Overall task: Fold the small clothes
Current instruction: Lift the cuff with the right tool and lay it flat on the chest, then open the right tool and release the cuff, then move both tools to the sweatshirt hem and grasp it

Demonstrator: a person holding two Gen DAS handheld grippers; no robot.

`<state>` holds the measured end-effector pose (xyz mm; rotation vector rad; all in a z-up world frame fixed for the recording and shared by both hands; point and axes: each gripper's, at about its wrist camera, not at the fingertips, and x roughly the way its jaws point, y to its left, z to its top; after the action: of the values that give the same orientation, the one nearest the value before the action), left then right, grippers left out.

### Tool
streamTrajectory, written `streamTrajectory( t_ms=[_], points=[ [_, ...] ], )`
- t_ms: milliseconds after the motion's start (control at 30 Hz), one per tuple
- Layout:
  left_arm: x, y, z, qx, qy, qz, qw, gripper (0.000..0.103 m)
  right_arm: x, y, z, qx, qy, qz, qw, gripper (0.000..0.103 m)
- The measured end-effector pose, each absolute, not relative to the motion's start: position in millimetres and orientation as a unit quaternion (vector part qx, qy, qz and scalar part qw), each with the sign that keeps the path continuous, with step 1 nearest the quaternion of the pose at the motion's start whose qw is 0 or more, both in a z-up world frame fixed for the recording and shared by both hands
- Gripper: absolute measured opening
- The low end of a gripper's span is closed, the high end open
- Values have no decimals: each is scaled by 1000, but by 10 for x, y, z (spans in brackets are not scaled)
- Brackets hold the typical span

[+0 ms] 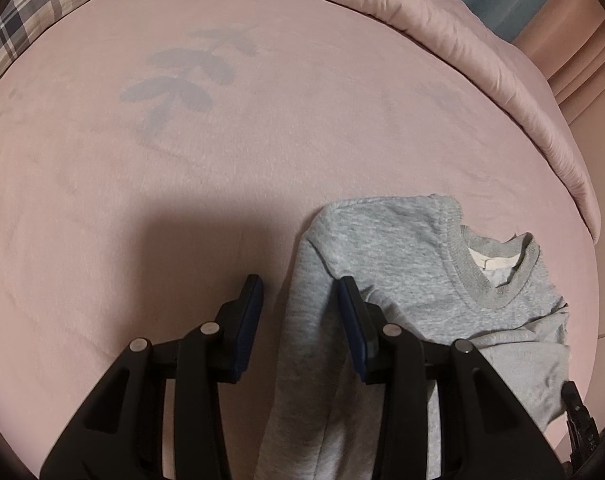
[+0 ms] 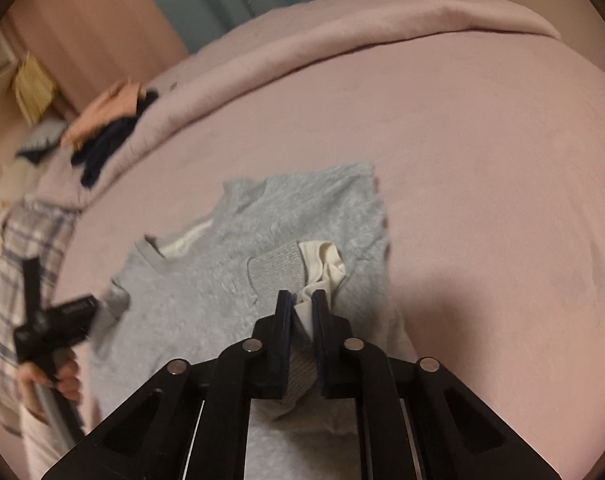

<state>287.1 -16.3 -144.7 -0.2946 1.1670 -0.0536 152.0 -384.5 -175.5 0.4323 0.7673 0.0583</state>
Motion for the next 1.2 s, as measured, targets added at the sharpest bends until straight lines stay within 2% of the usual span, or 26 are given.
streamTrajectory(
  t_ms=[100, 267, 500, 567, 633, 767, 900, 933, 967, 1000, 1033, 1167, 1200],
  points=[
    [2855, -176, -1444, -132, 547, -25, 826, 40, 1418, -3915, -1730, 208, 361, 17, 909, 8],
    [2840, -219, -1450, -110, 540, -25, 834, 40, 1511, -3915, -2001, 208, 394, 1, 895, 8],
    [2845, -206, -1452, -111, 538, -28, 835, 40, 1545, -3926, -2041, 206, 401, -2, 893, 7],
    [2827, -218, -1446, -110, 536, -28, 836, 42, 1554, -3937, -2059, 208, 402, -3, 892, 7],
    [2753, -214, -1410, -112, 538, -30, 835, 53, 1539, -3948, -2056, 207, 403, -5, 891, 7],
    [2558, -168, -1288, -135, 538, -50, 831, 64, 1522, -3952, -2040, 202, 402, -3, 893, 8],
    [2189, -91, -1033, -121, 512, -52, 849, 83, 1450, -3941, -1976, 196, 400, -1, 895, 24],
    [2105, -81, -976, -115, 507, -51, 853, 87, 1408, -3939, -1939, 197, 398, 1, 896, 33],
    [2010, -71, -919, -108, 503, -49, 856, 89, 1389, -3929, -1918, 196, 397, 0, 897, 39],
    [1935, -60, -872, -103, 500, -49, 858, 90, 1360, -3912, -1883, 191, 396, -4, 898, 51],
    [1851, -48, -824, -98, 497, -50, 861, 90, 1325, -3893, -1842, 183, 395, -9, 900, 56],
    [1513, 52, -682, -107, 482, -51, 868, 90, 1126, -3814, -1674, 157, 382, 3, 911, 59],
    [1448, 80, -680, -111, 482, -55, 868, 91, 1053, -3803, -1630, 155, 377, 11, 913, 66]
  ],
)
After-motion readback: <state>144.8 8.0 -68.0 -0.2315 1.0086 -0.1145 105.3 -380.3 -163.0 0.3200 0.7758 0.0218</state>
